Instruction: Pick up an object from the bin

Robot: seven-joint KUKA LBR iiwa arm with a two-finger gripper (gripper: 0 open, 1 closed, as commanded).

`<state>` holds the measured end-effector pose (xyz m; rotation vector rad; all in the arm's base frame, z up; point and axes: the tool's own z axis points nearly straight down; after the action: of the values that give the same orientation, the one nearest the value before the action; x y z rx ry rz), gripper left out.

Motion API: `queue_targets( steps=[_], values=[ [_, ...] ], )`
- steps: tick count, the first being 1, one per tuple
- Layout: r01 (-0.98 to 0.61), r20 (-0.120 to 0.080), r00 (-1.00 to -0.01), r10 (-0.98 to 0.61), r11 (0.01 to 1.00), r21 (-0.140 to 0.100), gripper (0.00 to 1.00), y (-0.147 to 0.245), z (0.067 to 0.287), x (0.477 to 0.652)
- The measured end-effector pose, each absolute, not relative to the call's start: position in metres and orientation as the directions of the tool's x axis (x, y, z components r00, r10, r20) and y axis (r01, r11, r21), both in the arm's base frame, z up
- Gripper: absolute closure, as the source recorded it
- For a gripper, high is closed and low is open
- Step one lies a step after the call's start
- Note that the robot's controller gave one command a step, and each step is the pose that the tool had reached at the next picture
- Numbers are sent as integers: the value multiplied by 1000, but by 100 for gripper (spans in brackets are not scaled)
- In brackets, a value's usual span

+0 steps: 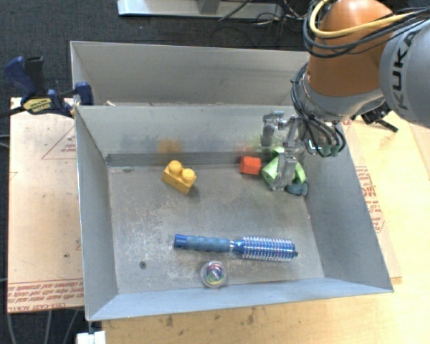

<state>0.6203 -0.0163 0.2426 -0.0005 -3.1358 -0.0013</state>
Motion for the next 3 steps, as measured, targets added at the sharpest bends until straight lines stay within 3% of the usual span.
queue_targets(
  steps=[1,2,3],
  values=[
    [177,3,-984,177,984,1,0,-104,65,649],
    [167,-4,-986,167,986,1,0,-106,102,639],
    [364,-3,-932,364,932,2,0,-109,110,641]
  ],
)
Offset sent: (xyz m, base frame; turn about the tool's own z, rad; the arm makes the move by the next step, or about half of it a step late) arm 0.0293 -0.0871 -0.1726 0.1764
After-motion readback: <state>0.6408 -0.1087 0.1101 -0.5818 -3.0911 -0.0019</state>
